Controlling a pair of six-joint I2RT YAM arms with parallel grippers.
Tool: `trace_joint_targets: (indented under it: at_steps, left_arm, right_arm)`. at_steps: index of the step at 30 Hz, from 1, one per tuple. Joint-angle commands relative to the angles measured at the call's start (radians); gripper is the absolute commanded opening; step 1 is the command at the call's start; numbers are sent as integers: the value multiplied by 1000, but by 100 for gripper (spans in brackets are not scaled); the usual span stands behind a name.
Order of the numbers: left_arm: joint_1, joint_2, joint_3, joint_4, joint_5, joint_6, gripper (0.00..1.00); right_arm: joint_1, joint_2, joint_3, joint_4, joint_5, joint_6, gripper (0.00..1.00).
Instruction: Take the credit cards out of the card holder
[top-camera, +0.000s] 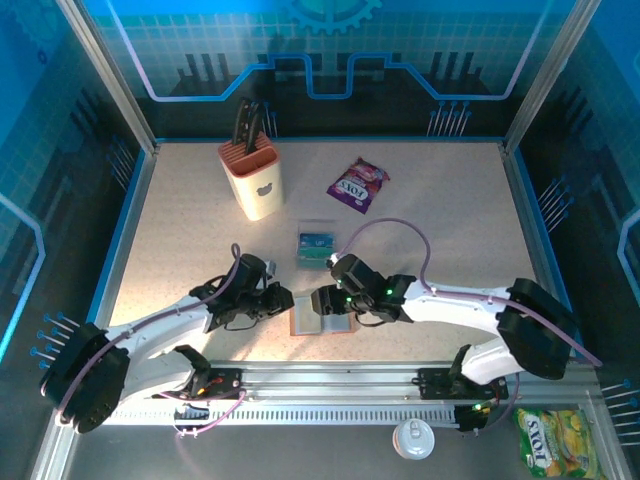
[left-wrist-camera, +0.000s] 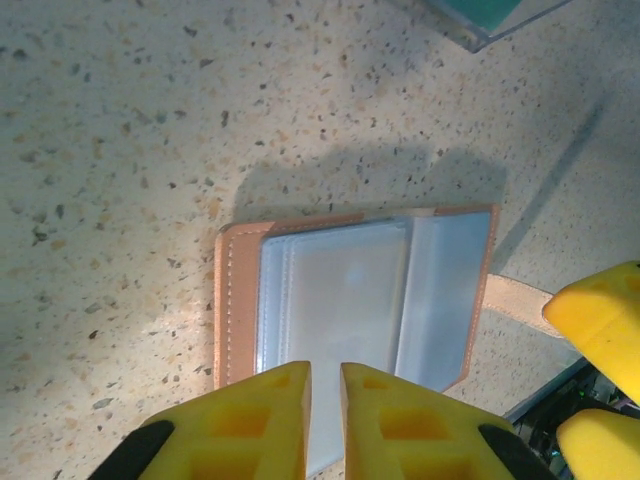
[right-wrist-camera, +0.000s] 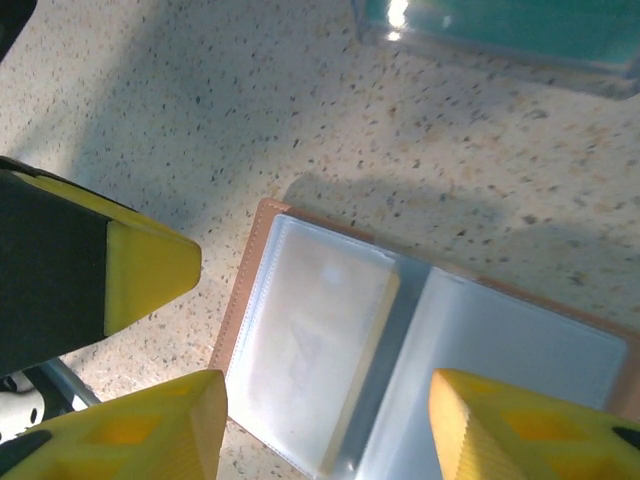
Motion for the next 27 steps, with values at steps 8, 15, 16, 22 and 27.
trace_joint_targets:
  at_steps: [8, 15, 16, 22, 27]
  left_arm:
    - [15, 99, -10, -3, 99, 5, 7]
    - [16, 154, -5, -15, 97, 31, 5]
    - [17, 165, -4, -15, 97, 36, 5]
    - [18, 214, -2, -18, 93, 50, 4]
    - [18, 209, -7, -36, 79, 54, 4]
  right_arm:
    - [-14, 172, 113, 1, -154, 49, 48]
    - [-15, 228, 133, -19, -176, 73, 45]
    - [-15, 234, 134, -19, -177, 77, 45]
    - [-15, 258, 165, -22, -185, 86, 43]
    - [-15, 277, 166, -19, -199, 89, 43]
